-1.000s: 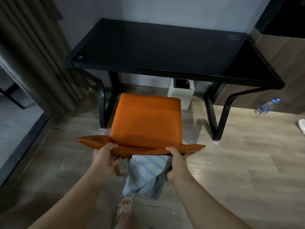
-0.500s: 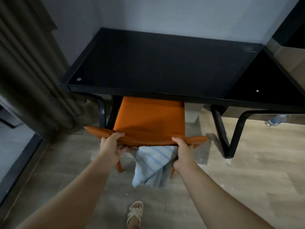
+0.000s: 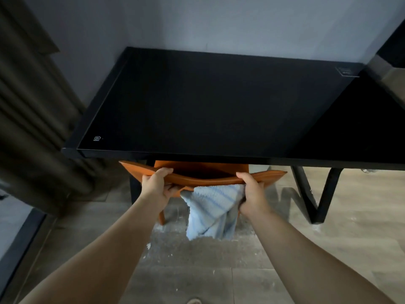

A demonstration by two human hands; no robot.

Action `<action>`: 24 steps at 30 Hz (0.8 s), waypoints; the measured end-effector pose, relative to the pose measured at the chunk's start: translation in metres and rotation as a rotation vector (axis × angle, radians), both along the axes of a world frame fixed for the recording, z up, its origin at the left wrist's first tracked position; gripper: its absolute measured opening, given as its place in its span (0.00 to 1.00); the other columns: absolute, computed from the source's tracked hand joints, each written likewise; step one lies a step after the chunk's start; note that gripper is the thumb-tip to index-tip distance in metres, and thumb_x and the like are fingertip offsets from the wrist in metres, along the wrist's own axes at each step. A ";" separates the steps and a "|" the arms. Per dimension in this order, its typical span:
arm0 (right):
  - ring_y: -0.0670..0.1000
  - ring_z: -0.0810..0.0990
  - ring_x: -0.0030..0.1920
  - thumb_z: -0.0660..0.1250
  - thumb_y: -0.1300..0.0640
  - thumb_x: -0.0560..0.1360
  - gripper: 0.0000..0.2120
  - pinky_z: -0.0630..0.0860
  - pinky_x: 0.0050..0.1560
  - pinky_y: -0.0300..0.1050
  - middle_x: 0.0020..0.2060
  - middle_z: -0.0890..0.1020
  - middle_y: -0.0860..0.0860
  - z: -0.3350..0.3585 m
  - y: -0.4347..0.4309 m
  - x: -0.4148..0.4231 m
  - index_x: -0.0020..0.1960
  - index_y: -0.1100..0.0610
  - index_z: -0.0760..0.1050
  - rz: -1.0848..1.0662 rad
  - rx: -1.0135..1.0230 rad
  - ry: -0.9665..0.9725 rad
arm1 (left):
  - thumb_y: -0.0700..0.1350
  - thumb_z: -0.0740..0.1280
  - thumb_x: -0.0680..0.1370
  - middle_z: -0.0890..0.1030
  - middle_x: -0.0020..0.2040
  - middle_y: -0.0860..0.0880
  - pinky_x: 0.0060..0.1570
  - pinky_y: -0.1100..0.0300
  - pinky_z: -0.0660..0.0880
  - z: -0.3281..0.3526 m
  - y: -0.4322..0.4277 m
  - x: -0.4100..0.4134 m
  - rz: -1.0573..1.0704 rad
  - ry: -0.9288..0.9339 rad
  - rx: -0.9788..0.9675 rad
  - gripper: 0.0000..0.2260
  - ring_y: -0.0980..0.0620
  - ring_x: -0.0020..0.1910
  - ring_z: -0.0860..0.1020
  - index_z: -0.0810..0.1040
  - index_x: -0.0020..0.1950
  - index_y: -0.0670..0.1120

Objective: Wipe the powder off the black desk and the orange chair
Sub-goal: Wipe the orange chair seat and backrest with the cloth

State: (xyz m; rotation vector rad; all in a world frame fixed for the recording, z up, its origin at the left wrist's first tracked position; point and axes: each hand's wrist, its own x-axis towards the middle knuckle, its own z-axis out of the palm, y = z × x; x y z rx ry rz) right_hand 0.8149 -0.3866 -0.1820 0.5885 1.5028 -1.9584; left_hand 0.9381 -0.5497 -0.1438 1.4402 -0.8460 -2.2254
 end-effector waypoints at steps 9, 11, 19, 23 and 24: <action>0.58 0.81 0.52 0.77 0.51 0.58 0.39 0.77 0.55 0.60 0.56 0.78 0.56 0.009 -0.008 -0.011 0.64 0.47 0.62 0.025 0.040 -0.018 | 0.35 0.66 0.76 0.79 0.53 0.39 0.35 0.48 0.78 -0.001 -0.007 -0.017 0.012 -0.027 0.021 0.19 0.41 0.48 0.81 0.69 0.66 0.42; 0.57 0.80 0.54 0.79 0.45 0.56 0.44 0.76 0.58 0.60 0.57 0.78 0.54 0.013 -0.003 -0.007 0.67 0.44 0.61 0.063 0.069 -0.007 | 0.38 0.67 0.76 0.79 0.56 0.39 0.34 0.47 0.79 0.002 -0.007 -0.016 0.011 -0.057 0.037 0.20 0.41 0.50 0.81 0.68 0.67 0.43; 0.60 0.80 0.51 0.68 0.64 0.74 0.25 0.78 0.50 0.53 0.57 0.78 0.64 0.037 0.036 0.024 0.68 0.58 0.64 0.071 -0.023 0.157 | 0.47 0.68 0.76 0.74 0.63 0.46 0.59 0.49 0.74 0.026 0.044 0.000 0.183 -0.221 -0.232 0.31 0.45 0.58 0.76 0.56 0.75 0.54; 0.59 0.80 0.48 0.65 0.67 0.74 0.20 0.79 0.48 0.52 0.52 0.79 0.64 0.058 0.058 0.022 0.64 0.58 0.67 0.049 0.026 0.231 | 0.42 0.64 0.77 0.70 0.64 0.46 0.50 0.54 0.70 0.048 0.062 -0.003 0.066 -0.293 -0.428 0.25 0.47 0.54 0.73 0.61 0.73 0.50; 0.59 0.80 0.48 0.65 0.67 0.74 0.20 0.78 0.48 0.53 0.51 0.79 0.62 0.063 0.065 0.022 0.64 0.55 0.67 0.031 0.014 0.232 | 0.41 0.64 0.78 0.71 0.63 0.46 0.49 0.55 0.69 0.054 0.067 -0.006 0.019 -0.282 -0.472 0.23 0.48 0.53 0.73 0.63 0.72 0.50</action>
